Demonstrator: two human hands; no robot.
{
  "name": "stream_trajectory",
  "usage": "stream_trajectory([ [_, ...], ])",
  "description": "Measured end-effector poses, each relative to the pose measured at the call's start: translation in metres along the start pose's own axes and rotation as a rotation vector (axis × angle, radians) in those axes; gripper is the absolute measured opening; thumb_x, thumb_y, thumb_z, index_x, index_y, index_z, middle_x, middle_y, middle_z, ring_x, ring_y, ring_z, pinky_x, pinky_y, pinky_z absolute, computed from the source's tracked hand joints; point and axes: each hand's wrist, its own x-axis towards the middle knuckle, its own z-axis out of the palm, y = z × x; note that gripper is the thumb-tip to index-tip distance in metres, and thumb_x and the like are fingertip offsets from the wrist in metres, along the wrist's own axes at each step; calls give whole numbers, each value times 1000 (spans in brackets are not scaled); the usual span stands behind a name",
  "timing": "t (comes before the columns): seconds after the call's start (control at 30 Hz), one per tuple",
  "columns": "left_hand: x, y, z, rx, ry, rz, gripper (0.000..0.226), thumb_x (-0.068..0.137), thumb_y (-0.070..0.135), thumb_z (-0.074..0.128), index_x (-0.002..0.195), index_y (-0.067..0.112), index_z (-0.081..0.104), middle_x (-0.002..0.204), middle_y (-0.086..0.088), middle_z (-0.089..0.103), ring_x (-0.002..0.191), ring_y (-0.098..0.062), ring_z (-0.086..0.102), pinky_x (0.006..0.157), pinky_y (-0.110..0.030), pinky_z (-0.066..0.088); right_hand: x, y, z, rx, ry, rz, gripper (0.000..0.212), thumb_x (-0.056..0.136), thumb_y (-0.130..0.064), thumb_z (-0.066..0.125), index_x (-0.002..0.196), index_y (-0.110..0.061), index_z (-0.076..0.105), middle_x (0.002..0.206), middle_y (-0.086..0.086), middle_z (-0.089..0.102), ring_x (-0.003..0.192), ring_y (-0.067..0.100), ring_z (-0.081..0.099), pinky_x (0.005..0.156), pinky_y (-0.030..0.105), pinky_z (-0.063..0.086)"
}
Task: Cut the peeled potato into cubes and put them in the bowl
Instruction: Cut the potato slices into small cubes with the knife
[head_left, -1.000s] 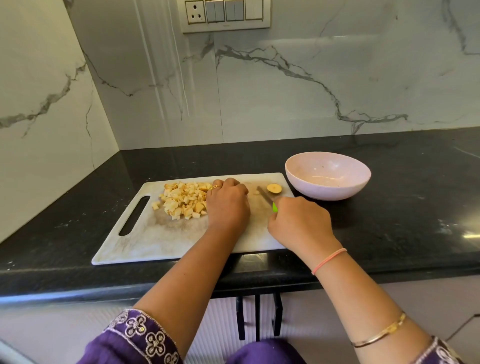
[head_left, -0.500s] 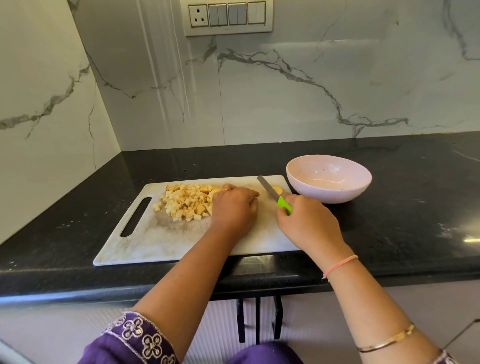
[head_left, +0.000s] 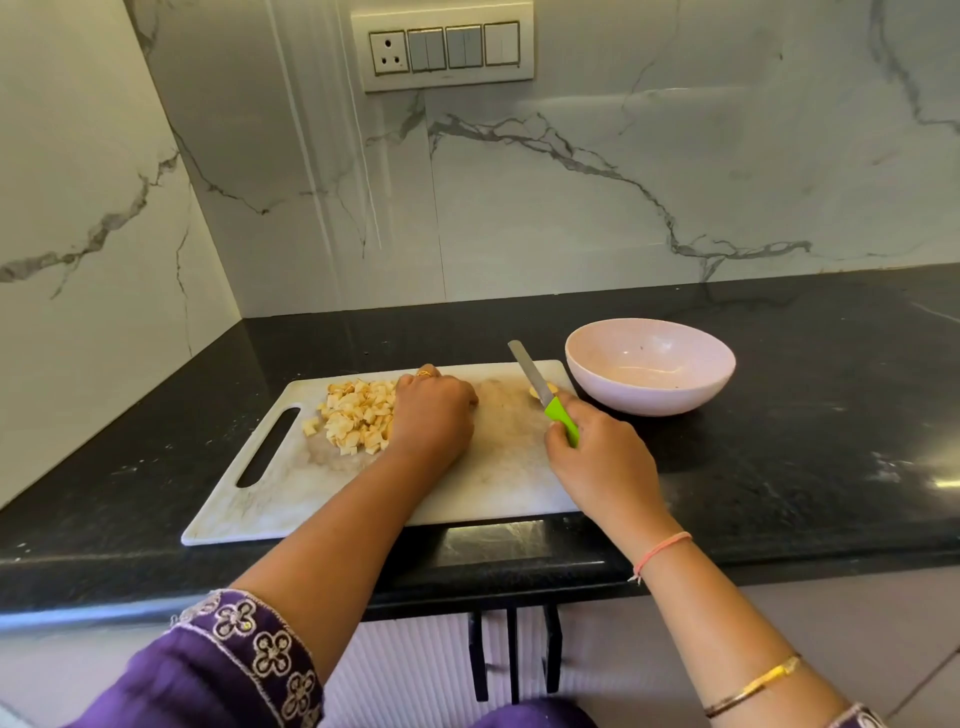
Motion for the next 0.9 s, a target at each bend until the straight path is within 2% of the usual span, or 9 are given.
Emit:
stream_trajectory([
  [0.13, 4, 0, -6, -35, 9, -35, 28, 96, 18, 48, 115, 25, 67, 117, 2, 65, 115, -20, 46, 97, -34, 35, 2, 5, 1, 36, 33, 1, 42, 94, -26, 41, 134, -35, 50, 64, -2, 56, 62, 20, 52, 51, 29, 35],
  [0.3, 6, 19, -7, -156, 35, 10, 34, 91, 7, 46, 113, 19, 68, 118, -1, 65, 111, -20, 51, 91, -30, 40, 1, 4, 2, 140, 32, 32, 31, 93, -21, 44, 120, -30, 59, 64, 1, 58, 63, 23, 55, 56, 37, 44],
  [0.4, 11, 37, -4, -280, 15, 6, 34, 93, 16, 46, 123, 15, 62, 125, -4, 62, 115, -21, 52, 93, -31, 41, 4, 5, 3, 193, 49, 62, 19, 92, -20, 46, 101, -30, 61, 62, 0, 56, 64, 26, 55, 54, 33, 40],
  [0.47, 14, 49, -1, -376, -42, -16, 39, 93, 27, 51, 129, 16, 57, 128, -5, 59, 117, -22, 54, 94, -32, 42, 4, 6, 3, 210, 56, 65, 16, 92, -20, 47, 96, -27, 61, 62, -2, 55, 64, 25, 54, 54, 31, 38],
  [0.53, 18, 58, 4, -448, -109, -35, 37, 90, 29, 55, 124, 15, 59, 122, -7, 62, 111, -24, 57, 89, -34, 46, 4, 6, 2, 211, 59, 62, 17, 92, -21, 47, 97, -25, 62, 61, -4, 54, 62, 21, 52, 52, 30, 36],
  [0.63, 22, 64, 8, -461, -138, -34, 14, 89, 25, 54, 90, 11, 59, 99, -12, 65, 94, -30, 59, 70, -32, 42, 3, 6, 3, 212, 65, 52, 15, 93, -21, 46, 95, -24, 60, 60, -7, 51, 60, 17, 50, 48, 26, 33],
  [0.67, 22, 65, 8, -469, -136, -34, 13, 88, 23, 54, 85, 11, 58, 96, -14, 64, 92, -32, 59, 67, -31, 39, 3, 6, 3, 215, 67, 53, 15, 93, -21, 46, 96, -24, 61, 60, -7, 51, 60, 17, 50, 48, 26, 33],
  [0.8, 21, 66, 6, -564, -102, -35, 7, 86, 20, 60, 82, 18, 54, 96, -14, 66, 89, -30, 59, 65, -29, 36, 4, 9, 2, 231, 72, 68, 16, 93, -21, 47, 98, -21, 63, 62, -7, 52, 62, 18, 51, 50, 28, 34],
  [0.9, 21, 63, 12, -647, -58, -61, 13, 87, 16, 61, 99, 14, 60, 99, -7, 67, 90, -24, 61, 72, -28, 46, 4, 9, 0, 246, 78, 67, 16, 93, -20, 47, 97, -20, 63, 66, -5, 56, 66, 22, 54, 55, 32, 41],
])
